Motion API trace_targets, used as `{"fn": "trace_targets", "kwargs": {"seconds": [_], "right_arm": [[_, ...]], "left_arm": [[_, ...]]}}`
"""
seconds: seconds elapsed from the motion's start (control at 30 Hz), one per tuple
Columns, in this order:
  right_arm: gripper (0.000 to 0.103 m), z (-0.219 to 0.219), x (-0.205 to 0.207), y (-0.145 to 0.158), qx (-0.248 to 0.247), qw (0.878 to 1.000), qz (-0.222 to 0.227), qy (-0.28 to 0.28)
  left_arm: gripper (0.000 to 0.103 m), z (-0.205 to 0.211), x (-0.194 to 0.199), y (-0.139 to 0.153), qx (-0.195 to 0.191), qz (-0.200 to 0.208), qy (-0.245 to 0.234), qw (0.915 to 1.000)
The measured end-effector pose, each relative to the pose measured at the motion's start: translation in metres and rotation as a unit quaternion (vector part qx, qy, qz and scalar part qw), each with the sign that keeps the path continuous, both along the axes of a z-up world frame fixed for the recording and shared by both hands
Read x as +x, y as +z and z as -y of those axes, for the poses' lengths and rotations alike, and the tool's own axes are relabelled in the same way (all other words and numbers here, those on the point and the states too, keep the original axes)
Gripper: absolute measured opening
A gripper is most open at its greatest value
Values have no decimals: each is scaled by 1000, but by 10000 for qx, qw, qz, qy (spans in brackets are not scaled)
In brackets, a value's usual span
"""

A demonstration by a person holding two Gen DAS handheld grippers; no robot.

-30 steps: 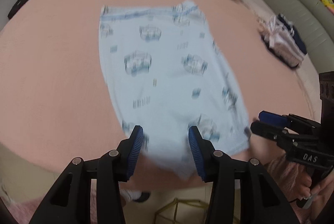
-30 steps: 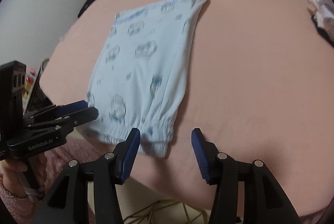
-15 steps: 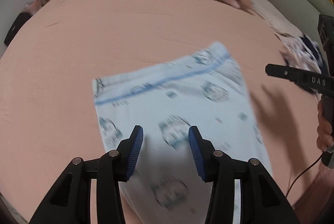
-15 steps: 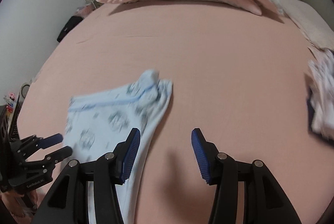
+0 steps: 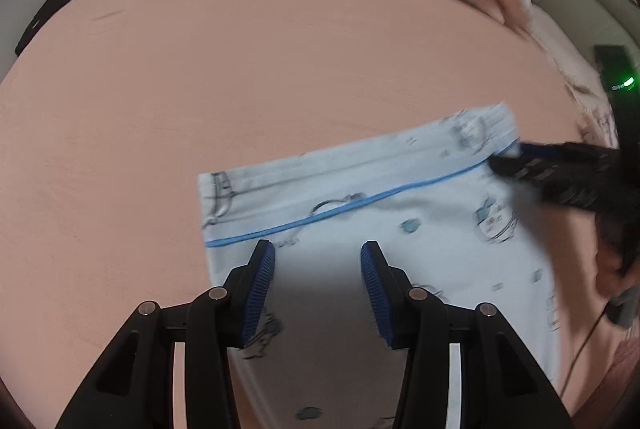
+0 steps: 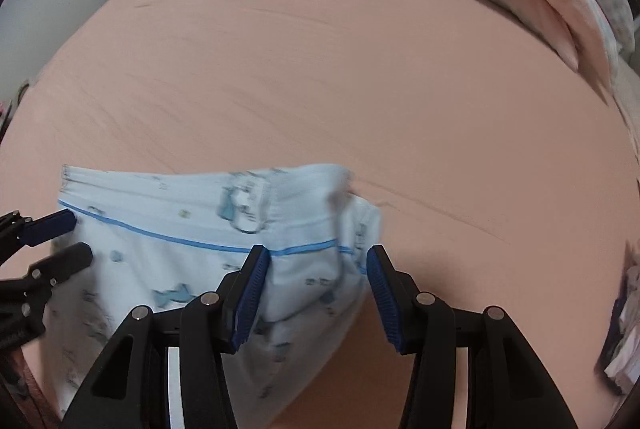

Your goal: Fold clothes

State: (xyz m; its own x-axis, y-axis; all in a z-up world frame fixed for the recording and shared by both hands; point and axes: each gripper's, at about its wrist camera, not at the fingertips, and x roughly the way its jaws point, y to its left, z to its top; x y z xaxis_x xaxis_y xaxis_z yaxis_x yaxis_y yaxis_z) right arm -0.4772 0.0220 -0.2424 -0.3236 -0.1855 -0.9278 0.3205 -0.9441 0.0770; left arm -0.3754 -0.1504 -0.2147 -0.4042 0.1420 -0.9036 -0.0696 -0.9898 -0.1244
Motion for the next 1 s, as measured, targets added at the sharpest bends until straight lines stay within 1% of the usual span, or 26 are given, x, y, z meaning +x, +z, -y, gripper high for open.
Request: {"fn": "trace_targets", "kwargs": {"seconds": [0.03,0.1,0.17,0.23,0.33,0.4,0.43,0.47,0.53,0.57,0.67,0.73,0.8,0.83,0.93,0.97,1.0], "right_arm": [[51,-10,-1,-1,-234,9997,85,-75],[51,-28,-4,-1,-553,9980,217,-228],[51,-40,-4,1,-635,9972,218,-329],[51,-51,-3,2,-789,9957,236,-416],[51,-62,0,6,-1124,9912,232,-662],[51,-64,3,10,-1297,9884,228,-754],[51,-63,5,13,-1316,9882,199,-761],[53,-61,9,16,-1331,9880,179,-760],[53,-56,18,21,-1357,9879,161,-737],[53,-53,24,23,-1328,9885,159,-709],[53,-40,40,20,-1076,9929,126,-484],[53,-30,45,15,-749,9968,145,-256],[53,-21,48,2,-220,9996,86,-180],[53,-20,48,-2,-85,9997,75,-205],[53,-43,46,-2,-473,9962,80,-723],[53,-51,46,-1,-522,9949,48,-860],[53,-57,47,0,-545,9943,19,-916]], "left_arm": [[42,2,1,0,53,-32,-43,10000],[42,8,6,7,103,-130,-10,9999],[42,15,10,12,14,-303,87,9995],[42,24,10,12,-119,-328,293,9990],[42,36,8,3,-116,-116,535,9984],[42,38,10,2,-58,-97,600,9981],[42,36,11,4,-94,-122,593,9981],[42,34,13,7,-140,-189,560,9982],[42,28,17,12,-226,-320,496,9980],[42,27,18,14,-206,-360,472,9980],[42,24,19,13,-169,-329,451,9983],[42,24,16,6,-239,-182,444,9986],[42,22,17,2,-343,-146,439,9983],[42,23,18,3,-366,-166,443,9982],[43,34,21,7,-605,-186,715,9954],[46,39,21,7,-527,-136,801,9953],[46,43,21,7,-350,-96,863,9956]]}}
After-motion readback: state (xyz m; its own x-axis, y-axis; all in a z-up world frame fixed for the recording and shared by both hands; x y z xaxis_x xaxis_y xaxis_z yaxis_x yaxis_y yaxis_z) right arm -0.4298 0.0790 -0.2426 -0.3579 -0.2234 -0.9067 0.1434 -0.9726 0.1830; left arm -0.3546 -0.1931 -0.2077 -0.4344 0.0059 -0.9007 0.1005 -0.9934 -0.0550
